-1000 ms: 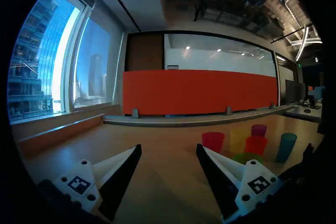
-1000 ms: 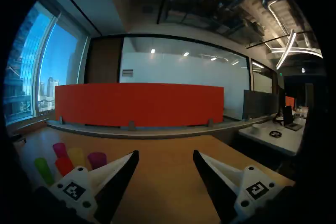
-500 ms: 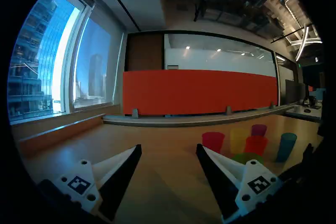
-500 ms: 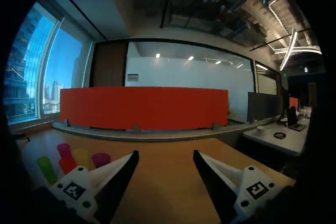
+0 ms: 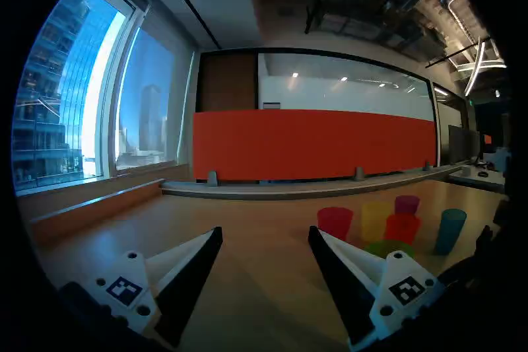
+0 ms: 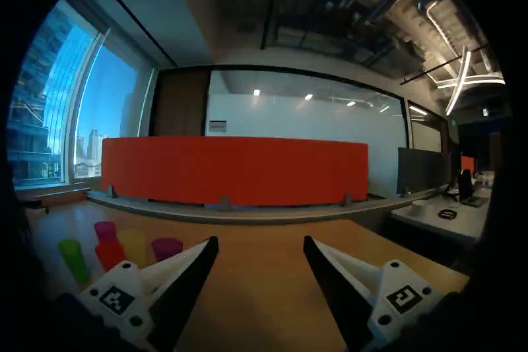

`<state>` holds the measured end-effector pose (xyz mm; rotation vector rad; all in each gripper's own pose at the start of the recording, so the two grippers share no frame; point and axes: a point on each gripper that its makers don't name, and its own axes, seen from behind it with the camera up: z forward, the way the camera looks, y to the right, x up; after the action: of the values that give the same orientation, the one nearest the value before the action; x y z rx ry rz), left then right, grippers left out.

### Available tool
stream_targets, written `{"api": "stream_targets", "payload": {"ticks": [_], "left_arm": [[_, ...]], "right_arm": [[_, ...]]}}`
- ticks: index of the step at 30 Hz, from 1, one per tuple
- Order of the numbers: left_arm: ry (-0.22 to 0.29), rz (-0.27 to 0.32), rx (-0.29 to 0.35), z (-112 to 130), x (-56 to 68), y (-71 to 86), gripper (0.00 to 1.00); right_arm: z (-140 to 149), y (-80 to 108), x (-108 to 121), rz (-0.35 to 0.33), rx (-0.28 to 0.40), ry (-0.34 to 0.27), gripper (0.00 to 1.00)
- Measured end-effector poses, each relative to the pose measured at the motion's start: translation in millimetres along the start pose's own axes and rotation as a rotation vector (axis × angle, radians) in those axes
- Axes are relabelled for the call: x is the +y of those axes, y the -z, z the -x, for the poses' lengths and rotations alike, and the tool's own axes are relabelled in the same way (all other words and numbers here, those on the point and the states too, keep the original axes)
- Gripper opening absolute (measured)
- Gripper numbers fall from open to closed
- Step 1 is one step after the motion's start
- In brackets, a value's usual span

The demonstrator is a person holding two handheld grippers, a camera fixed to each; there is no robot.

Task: Pour water

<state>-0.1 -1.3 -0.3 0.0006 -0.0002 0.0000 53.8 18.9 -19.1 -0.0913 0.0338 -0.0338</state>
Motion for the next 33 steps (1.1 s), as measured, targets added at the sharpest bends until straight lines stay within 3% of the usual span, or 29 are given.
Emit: {"api": "stream_targets", "payload": {"ticks": [9,26,33], "left_arm": [[0.0,0.0,0.0,-0.1,0.2,0.3,0.97],[0.0,0.0,0.0,-0.1,0.7,0.0,0.97],[0.0,0.0,0.0,0.0,0.6,-0.2,0.97]], "right_arm": [[12.0,-7.4,-16.8,-0.051,0.02,-0.031,1.0],[44.6,-17.2,-13.3,-0.05,-0.013,-0.013,1.0],[52.8,-19.6,-10.2,-0.047,-0.035,-0.033,1.0]]}}
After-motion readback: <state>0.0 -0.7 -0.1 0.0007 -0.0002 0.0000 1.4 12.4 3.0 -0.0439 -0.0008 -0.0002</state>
